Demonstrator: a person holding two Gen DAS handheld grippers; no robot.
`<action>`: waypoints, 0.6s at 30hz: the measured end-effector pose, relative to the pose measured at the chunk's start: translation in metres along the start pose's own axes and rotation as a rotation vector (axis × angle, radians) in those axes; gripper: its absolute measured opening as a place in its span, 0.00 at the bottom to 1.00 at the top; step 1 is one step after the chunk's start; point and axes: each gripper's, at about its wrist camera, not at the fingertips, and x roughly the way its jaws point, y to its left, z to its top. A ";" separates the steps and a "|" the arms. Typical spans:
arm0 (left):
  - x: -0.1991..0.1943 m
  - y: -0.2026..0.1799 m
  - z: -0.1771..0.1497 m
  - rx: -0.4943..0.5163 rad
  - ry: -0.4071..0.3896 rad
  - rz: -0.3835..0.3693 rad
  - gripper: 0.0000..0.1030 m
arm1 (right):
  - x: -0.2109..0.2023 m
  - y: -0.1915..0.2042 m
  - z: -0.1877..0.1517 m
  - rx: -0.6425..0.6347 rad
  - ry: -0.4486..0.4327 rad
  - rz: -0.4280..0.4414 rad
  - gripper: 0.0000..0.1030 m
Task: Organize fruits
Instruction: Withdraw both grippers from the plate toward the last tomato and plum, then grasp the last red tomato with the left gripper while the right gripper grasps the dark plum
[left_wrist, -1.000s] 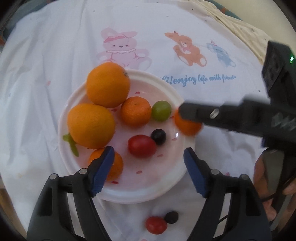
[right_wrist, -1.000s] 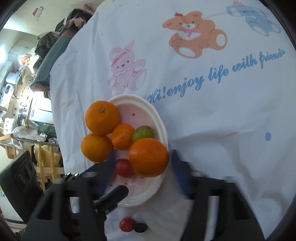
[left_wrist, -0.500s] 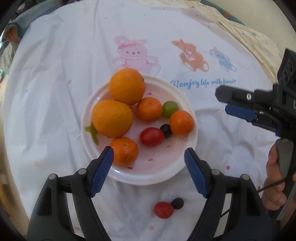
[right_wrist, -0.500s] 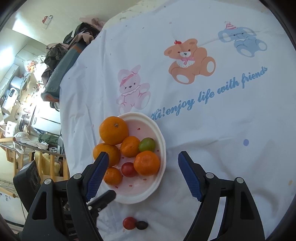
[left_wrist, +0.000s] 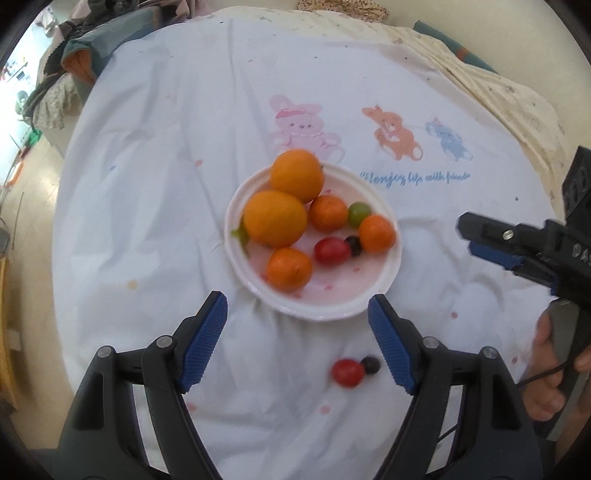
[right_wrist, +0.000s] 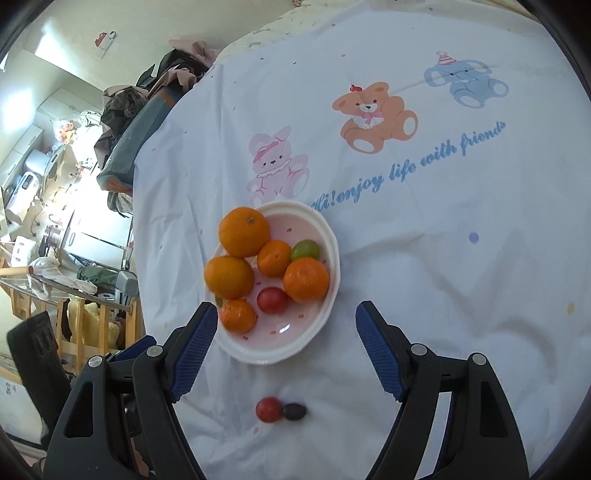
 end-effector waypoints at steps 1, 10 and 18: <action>-0.001 0.001 -0.004 -0.001 0.002 0.005 0.73 | -0.003 0.000 -0.004 0.006 -0.006 0.000 0.78; 0.020 0.004 -0.034 -0.023 0.096 -0.014 0.73 | -0.019 -0.015 -0.036 0.110 -0.032 0.022 0.79; 0.045 -0.026 -0.050 0.143 0.178 -0.013 0.73 | -0.026 -0.017 -0.039 0.094 -0.044 -0.022 0.79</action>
